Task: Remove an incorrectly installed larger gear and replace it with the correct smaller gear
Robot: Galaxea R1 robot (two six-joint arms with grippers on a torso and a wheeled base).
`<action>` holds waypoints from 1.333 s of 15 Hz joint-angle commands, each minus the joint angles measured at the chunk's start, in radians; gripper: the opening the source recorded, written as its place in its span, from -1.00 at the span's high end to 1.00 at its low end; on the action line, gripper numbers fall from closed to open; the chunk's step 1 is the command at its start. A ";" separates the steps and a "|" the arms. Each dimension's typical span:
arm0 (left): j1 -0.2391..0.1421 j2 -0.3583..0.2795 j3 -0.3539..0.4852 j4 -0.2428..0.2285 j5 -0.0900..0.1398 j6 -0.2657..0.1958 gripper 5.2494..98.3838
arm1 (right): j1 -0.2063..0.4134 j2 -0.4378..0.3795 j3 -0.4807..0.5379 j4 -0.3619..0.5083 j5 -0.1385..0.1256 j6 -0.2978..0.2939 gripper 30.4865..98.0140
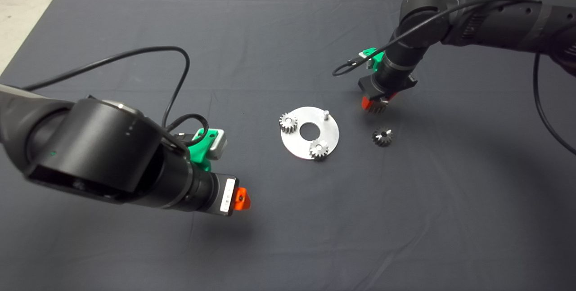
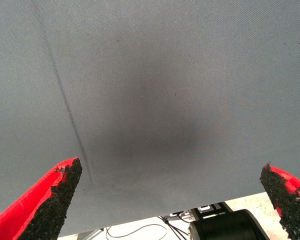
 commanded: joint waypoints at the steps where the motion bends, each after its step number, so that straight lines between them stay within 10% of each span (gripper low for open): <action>1: -0.006 -0.001 0.000 0.011 0.016 0.001 -0.87 | 0.030 -0.005 0.024 -0.009 -0.125 -0.006 0.49; 20: -0.006 -0.005 0.003 0.011 0.016 0.003 -0.87 | 0.031 -0.006 0.024 -0.009 -0.125 -0.006 0.39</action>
